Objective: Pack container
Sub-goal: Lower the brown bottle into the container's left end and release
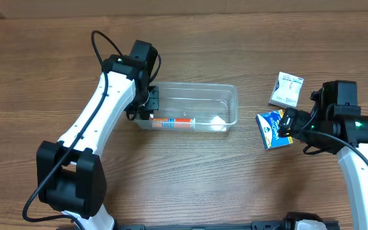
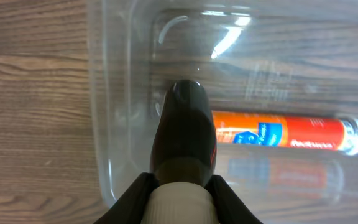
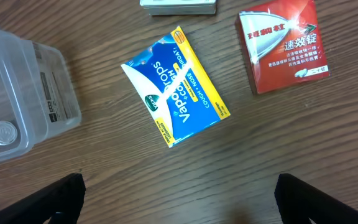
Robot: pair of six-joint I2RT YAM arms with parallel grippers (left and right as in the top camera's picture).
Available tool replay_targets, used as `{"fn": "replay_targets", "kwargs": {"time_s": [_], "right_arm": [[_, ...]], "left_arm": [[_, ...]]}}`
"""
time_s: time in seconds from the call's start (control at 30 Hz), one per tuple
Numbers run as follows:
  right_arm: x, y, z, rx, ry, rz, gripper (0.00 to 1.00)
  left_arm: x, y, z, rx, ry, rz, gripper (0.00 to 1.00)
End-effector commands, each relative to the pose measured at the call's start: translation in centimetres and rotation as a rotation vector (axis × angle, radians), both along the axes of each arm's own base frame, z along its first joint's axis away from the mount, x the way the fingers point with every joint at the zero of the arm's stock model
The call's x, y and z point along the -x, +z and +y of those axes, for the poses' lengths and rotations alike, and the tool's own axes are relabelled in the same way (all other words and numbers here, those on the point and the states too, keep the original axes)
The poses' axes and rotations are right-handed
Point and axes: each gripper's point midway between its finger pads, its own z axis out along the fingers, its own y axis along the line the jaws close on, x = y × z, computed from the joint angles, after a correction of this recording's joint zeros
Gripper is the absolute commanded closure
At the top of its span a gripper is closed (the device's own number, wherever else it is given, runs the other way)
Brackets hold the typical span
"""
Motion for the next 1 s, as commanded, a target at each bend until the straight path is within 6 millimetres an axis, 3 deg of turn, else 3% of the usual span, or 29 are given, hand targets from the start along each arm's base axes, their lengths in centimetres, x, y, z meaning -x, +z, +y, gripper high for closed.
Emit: {"fn": "replay_targets", "kwargs": {"time_s": [0.0,0.13,0.2,0.27,0.33,0.43,0.53,0.6,0.73,0.87,0.97], "right_arm": [[-0.5,0.9,-0.2,0.001,-0.005,-0.031,0.0],[-0.5,0.9,-0.2,0.001,-0.005,-0.031,0.0],[-0.5,0.9,-0.2,0.001,-0.005,-0.031,0.0],[-0.5,0.9,-0.2,0.001,-0.005,-0.031,0.0],[-0.5,0.9,-0.2,0.001,-0.005,-0.031,0.0],[-0.5,0.9,-0.2,0.001,-0.006,-0.031,0.0],[-0.5,0.9,-0.2,0.001,-0.005,-0.031,0.0],[-0.5,0.9,-0.2,0.001,-0.005,-0.031,0.0],[-0.6,0.9,-0.2,0.001,-0.005,-0.036,0.0],[-2.3,1.5,-0.4,0.031,0.066,-0.056,0.0],[-3.5,-2.4,-0.7,0.049,0.147,0.095,0.0]], "left_arm": [[0.2,-0.7,0.8,-0.042,0.039,0.007,0.75],[0.4,-2.9,0.6,-0.048,0.04,0.071,0.69],[0.7,-3.8,-0.1,-0.012,0.038,0.11,0.51],[0.7,-3.8,-0.4,0.001,0.037,0.113,0.36],[0.7,-3.8,-0.5,0.01,0.037,0.114,0.28],[0.0,-3.0,-0.7,0.018,0.03,0.089,0.25],[-2.3,0.1,-1.4,0.043,0.017,0.008,0.17],[-3.9,2.9,-1.9,0.064,0.013,-0.06,0.01],[-5.3,7.8,-2.3,0.089,0.012,-0.148,0.0],[-5.8,10.9,-1.6,0.096,0.031,-0.199,0.0],[-6.5,13.9,1.0,0.131,0.142,-0.276,0.0]]}}
